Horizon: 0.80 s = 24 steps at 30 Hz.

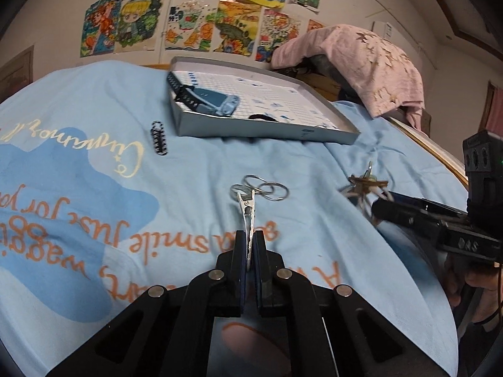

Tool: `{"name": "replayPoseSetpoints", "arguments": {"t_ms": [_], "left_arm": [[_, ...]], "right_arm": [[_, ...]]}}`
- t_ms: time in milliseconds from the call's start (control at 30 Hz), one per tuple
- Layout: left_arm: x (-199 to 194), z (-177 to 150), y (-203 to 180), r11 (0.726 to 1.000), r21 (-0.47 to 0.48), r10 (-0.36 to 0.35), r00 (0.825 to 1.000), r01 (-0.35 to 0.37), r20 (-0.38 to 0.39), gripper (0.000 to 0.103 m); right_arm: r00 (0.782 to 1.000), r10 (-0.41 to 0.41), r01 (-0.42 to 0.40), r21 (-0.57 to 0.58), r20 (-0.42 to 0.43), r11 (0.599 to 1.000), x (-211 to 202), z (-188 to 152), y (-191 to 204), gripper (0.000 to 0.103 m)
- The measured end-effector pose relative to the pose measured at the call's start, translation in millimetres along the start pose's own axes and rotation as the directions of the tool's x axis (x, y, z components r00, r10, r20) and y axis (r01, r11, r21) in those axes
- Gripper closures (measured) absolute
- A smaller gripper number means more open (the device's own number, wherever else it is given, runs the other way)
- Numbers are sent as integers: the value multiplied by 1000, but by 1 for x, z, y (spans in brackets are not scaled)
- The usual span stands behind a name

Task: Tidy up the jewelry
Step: 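Lift the silver hair clip with the left tool while the right tool lifts the claw clip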

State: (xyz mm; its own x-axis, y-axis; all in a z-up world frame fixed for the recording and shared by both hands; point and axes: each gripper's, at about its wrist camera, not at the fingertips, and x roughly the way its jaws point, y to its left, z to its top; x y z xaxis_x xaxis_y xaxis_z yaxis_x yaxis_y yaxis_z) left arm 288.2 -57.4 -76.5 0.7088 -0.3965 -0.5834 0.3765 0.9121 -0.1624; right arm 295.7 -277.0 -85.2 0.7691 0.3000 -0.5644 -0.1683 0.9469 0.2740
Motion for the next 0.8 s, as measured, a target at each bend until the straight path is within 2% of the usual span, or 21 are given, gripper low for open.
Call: {"name": "replayPoseSetpoints", "arguments": {"t_ms": [233, 400, 567, 800], "left_arm": [[1, -1, 0, 1000, 2, -5, 1000, 5, -3, 99], [1, -1, 0, 1000, 3, -5, 1000, 5, -4, 98], [1, -1, 0, 1000, 2, -6, 1000, 6, -3, 99], [1, -1, 0, 1000, 2, -5, 1000, 5, -3, 99]], "right_arm": [[992, 70, -76, -53, -106, 996, -16, -10, 17, 46], [988, 65, -72, -45, -142, 996, -10, -13, 11, 46], [990, 73, -79, -39, -124, 996, -13, -12, 11, 46], [989, 127, -119, 97, -70, 988, -21, -7, -12, 46]]}}
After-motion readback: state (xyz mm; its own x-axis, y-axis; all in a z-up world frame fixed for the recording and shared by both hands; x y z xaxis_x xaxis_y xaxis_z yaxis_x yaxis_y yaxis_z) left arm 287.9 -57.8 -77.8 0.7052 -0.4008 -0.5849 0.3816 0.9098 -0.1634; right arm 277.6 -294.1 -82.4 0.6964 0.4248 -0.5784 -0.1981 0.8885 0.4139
